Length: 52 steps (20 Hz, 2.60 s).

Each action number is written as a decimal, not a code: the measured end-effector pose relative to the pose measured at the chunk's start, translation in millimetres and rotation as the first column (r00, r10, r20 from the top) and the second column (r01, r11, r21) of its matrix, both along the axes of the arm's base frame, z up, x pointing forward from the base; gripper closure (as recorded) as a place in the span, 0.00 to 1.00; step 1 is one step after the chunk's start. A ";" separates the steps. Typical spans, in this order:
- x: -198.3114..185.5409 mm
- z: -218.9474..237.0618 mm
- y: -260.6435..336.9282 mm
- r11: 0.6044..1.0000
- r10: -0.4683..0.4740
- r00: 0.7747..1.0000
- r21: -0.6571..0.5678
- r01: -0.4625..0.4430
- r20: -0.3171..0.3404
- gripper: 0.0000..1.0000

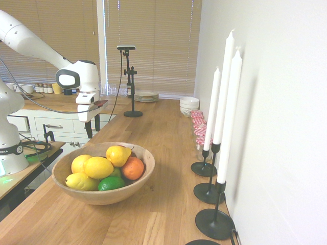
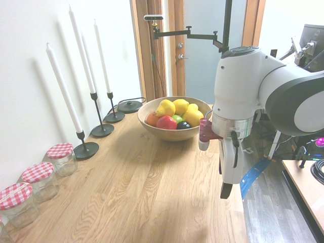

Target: Take yellow lemon out of the basket

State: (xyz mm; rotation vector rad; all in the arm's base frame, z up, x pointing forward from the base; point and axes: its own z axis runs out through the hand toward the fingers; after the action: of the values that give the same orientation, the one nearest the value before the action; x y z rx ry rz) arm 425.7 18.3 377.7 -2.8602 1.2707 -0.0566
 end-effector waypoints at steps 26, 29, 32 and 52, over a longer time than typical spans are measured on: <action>56.9 141.0 -152.8 0.988 -0.151 0.983 -0.012 0.153 0.102 0.00; 59.1 158.2 -194.4 0.985 -0.172 0.980 -0.009 0.174 0.103 0.00; 64.5 169.1 -225.7 0.988 -0.153 0.983 -0.011 0.155 0.096 0.00; 104.7 126.7 -401.1 0.999 -0.036 0.999 -0.037 0.036 -0.008 0.00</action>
State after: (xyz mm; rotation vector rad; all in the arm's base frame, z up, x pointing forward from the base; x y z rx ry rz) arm 530.4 -382.8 504.4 -2.8718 1.3374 -0.0684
